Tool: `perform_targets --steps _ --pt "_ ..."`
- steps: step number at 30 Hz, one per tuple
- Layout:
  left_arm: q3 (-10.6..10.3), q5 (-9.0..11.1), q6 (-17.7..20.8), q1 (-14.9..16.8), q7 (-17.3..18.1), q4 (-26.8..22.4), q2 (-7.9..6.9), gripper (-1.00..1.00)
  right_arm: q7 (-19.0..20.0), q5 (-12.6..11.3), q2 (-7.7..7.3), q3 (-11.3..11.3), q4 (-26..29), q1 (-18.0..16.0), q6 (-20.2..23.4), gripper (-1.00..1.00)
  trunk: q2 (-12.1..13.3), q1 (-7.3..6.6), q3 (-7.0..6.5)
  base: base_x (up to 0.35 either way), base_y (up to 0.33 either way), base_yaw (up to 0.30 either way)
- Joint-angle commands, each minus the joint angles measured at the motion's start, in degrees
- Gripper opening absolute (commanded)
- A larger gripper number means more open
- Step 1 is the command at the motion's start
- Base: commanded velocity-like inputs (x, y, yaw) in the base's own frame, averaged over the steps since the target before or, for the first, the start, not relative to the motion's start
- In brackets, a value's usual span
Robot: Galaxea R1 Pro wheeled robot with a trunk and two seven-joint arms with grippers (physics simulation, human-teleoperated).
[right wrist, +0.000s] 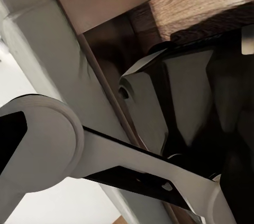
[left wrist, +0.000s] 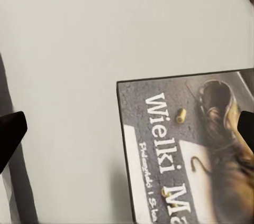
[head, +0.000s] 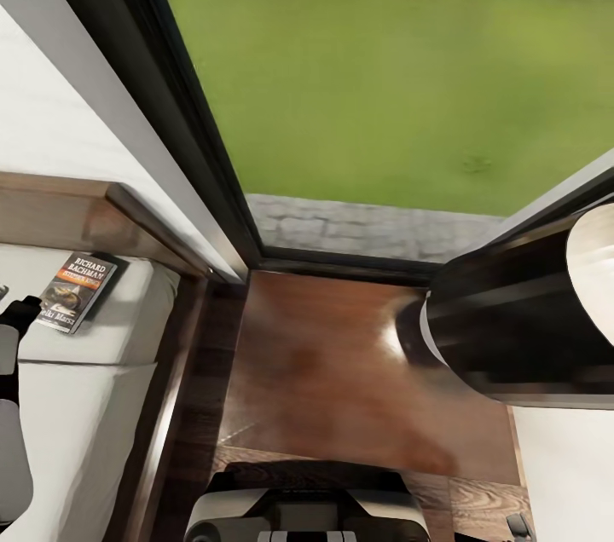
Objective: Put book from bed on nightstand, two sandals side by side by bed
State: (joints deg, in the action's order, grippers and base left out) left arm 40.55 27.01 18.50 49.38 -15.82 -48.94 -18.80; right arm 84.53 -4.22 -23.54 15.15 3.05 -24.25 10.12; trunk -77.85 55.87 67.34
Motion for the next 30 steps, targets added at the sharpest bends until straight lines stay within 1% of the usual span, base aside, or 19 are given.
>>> perform_targets --steps 1,4,6,7,8,9,10,11,13,15,17,21,24,25,27,28,30 --pt "0.00 0.71 0.22 0.02 -0.34 -0.10 0.00 1.00 0.17 -0.44 -0.02 -0.29 0.00 -0.01 0.60 1.00 -0.02 0.00 0.03 0.000 0.000 0.000" --pt "-0.07 0.97 0.22 0.02 -0.32 -0.09 0.01 1.00 0.19 -0.44 -0.02 -0.29 -0.01 -0.01 0.61 1.00 -0.02 0.00 0.03 0.000 0.000 0.000" --pt "-0.68 0.97 0.48 0.02 0.32 -0.10 0.07 1.00 0.19 -0.44 -0.02 -0.29 0.01 -0.01 0.61 1.00 -0.02 0.00 0.03 0.000 0.000 0.000" --pt "-1.38 0.96 0.56 0.02 0.78 -0.10 0.06 1.00 0.20 -0.44 -0.02 -0.27 -0.02 -0.01 0.61 1.00 -0.02 0.00 0.03 0.000 0.000 0.000" --pt "-2.56 0.95 0.65 0.02 1.52 -0.10 0.02 1.00 0.20 -0.44 -0.02 -0.28 -0.02 -0.01 0.61 1.00 -0.02 0.00 0.03 0.000 0.000 0.000" --pt "-4.27 0.95 0.84 0.02 2.71 -0.10 -0.12 1.00 0.20 -0.44 -0.02 -0.29 -0.03 -0.01 0.64 1.00 -0.02 0.00 0.03 0.000 0.000 0.000" --pt "-5.09 0.96 0.98 0.02 3.26 -0.10 -0.22 1.00 0.20 -0.44 -0.02 -0.29 -0.04 -0.01 0.63 1.00 -0.02 0.00 0.03 0.000 0.000 0.000" --pt "-6.56 1.00 1.49 0.02 4.37 -0.10 -0.41 1.00 0.20 -0.44 -0.02 -0.29 -0.05 -0.01 0.62 1.00 -0.02 0.00 0.03 0.000 0.000 0.000" --pt "-7.92 1.06 2.89 0.02 5.67 -0.13 -0.78 1.00 0.20 -0.44 -0.02 -0.29 -0.06 -0.01 0.61 1.00 -0.02 0.00 0.03 0.000 0.000 0.000" --pt "-8.42 1.11 4.09 0.02 6.24 -0.15 -1.04 1.00 0.20 -0.44 -0.02 -0.28 -0.06 -0.01 0.62 1.00 -0.02 0.00 0.03 0.000 0.000 0.000" --pt "-8.91 1.22 6.41 0.02 7.06 -0.18 -1.70 1.00 0.19 -0.44 -0.02 -0.29 -0.06 -0.01 0.61 1.00 -0.02 0.00 0.03 0.000 0.000 0.000" --pt "-9.15 1.72 7.97 0.02 8.46 -0.15 -2.86 1.00 0.19 -0.44 -0.02 -0.26 -0.06 -0.01 0.60 1.00 -0.02 0.00 0.03 0.000 0.000 0.000" --pt "-9.21 3.05 8.43 0.02 9.41 -0.17 -3.83 1.00 0.20 -0.44 -0.02 -0.26 -0.08 -0.01 0.63 1.00 -0.02 0.00 0.03 0.000 0.000 0.000" --pt "-9.20 3.85 8.55 0.02 9.66 -0.18 -4.32 1.00 0.20 -0.44 -0.02 -0.27 -0.09 -0.01 0.62 1.00 -0.02 0.00 0.03 0.000 0.000 0.000" --pt "-9.19 4.51 8.62 0.02 9.82 -0.18 -4.73 1.00 0.20 -0.44 -0.02 -0.25 -0.10 -0.01 0.62 1.00 -0.02 0.00 0.03 0.000 0.000 0.000" --pt "-9.23 5.26 8.70 0.02 9.96 -0.25 -5.31 1.00 0.19 -0.44 -0.02 -0.23 -0.08 -0.01 0.61 1.00 -0.02 0.00 0.03 0.000 0.000 0.000" --pt "-9.22 5.53 8.71 0.02 9.98 -0.48 -5.57 1.00 0.19 -0.44 -0.02 -0.25 -0.09 -0.01 0.60 1.00 -0.02 0.00 0.03 0.000 0.000 0.000"
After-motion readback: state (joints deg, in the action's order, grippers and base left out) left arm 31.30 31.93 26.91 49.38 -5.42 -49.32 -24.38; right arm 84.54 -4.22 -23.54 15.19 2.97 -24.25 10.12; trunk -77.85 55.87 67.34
